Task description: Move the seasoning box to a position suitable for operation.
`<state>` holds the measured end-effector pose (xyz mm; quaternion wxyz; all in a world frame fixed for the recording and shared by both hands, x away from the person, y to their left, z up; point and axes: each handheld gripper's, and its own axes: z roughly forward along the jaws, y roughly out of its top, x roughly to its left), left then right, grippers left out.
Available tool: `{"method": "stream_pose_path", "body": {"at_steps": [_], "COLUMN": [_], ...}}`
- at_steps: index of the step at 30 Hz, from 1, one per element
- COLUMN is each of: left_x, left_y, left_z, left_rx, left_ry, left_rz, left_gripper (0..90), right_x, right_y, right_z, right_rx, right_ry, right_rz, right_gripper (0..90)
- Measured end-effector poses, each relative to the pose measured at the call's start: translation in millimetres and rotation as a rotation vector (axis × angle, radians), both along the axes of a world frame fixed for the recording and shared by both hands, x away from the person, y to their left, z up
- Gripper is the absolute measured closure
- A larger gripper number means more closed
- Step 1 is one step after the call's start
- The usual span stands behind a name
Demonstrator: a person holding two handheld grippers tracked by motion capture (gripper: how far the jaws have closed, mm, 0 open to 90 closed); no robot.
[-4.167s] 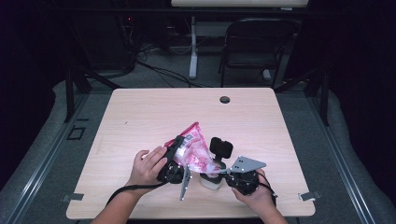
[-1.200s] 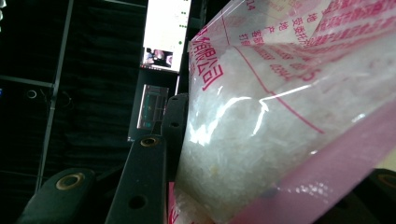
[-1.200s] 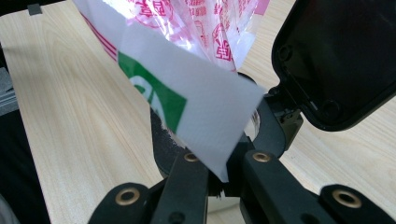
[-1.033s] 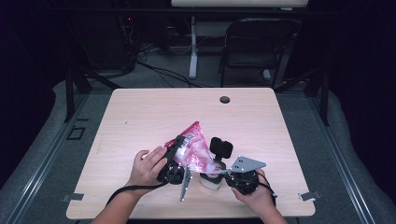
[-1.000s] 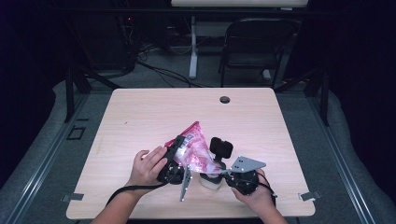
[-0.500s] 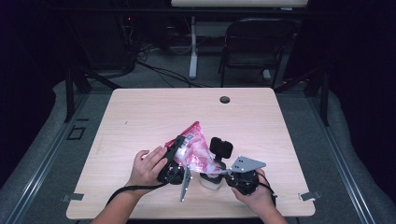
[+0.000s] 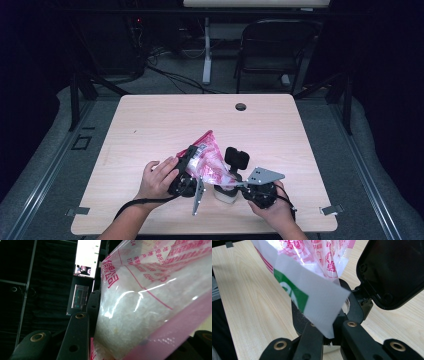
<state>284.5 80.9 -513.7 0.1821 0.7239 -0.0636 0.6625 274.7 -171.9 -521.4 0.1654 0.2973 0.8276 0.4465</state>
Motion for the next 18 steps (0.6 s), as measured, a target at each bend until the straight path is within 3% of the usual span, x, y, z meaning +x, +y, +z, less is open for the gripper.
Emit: {"method": "stream_pose_path", "body": {"at_steps": [7,18], "left_x": [1.4,4.4], "left_y": [0.4,2.7], "left_z": [-1.0,-3.5], "left_rx": [-0.003,-0.019], "left_ry": [0.004,0.053], "left_rz": [0.001,0.012], "left_gripper": [67.9,68.1], "right_x": [-0.1,0.4], "right_y": [-0.4,-1.2], "right_z": [0.4,1.7], "right_rx": [0.006,0.012], "right_ry": [-0.004,-0.012], "right_rz": [-0.005,-0.01], "right_gripper": [90.0,89.9]}}
